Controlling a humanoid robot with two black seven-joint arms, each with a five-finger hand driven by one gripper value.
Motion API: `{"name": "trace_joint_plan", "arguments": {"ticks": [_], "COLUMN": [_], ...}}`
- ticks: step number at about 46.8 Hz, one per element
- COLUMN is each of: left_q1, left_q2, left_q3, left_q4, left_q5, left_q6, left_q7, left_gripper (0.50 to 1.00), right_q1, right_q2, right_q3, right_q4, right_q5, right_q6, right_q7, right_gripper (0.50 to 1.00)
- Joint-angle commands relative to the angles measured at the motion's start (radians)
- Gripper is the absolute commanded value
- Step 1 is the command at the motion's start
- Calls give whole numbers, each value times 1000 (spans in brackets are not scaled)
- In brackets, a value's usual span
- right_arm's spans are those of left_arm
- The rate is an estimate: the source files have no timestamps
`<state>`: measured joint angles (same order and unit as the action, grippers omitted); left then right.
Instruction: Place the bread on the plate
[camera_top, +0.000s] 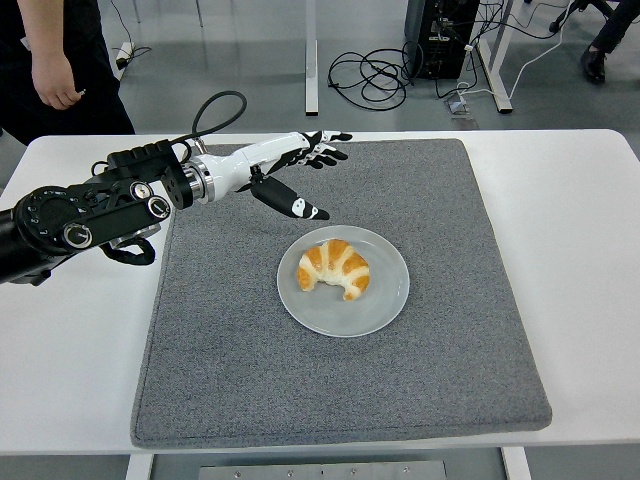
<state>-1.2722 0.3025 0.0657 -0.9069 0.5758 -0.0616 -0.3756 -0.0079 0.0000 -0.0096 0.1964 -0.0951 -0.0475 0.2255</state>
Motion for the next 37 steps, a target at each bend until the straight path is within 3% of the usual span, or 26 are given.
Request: {"name": "trace_joint_plan", "arguments": {"ticks": [1, 14, 27, 37], "left_q1": [11, 54, 112, 182], "left_q2": [12, 38, 37, 29], "left_q3": [-21, -101, -240, -346], "left_q4": [0, 40, 171, 197], "left_q5": [-40, -221, -406, -409], "left_q6": [-7, -26, -156, -176], "left_q7": [0, -2, 0, 1], "left_gripper": [919, 927, 928, 928], "right_q1": [0, 0, 0, 0], "right_q2": [0, 0, 0, 0], "right_q3": [0, 0, 0, 0], "right_q4": [0, 0, 0, 0], "right_q5": [0, 0, 0, 0], "right_q6": [0, 0, 0, 2], "right_q7": [0, 0, 0, 0], "right_gripper": [1000, 1000, 1000, 1000]}}
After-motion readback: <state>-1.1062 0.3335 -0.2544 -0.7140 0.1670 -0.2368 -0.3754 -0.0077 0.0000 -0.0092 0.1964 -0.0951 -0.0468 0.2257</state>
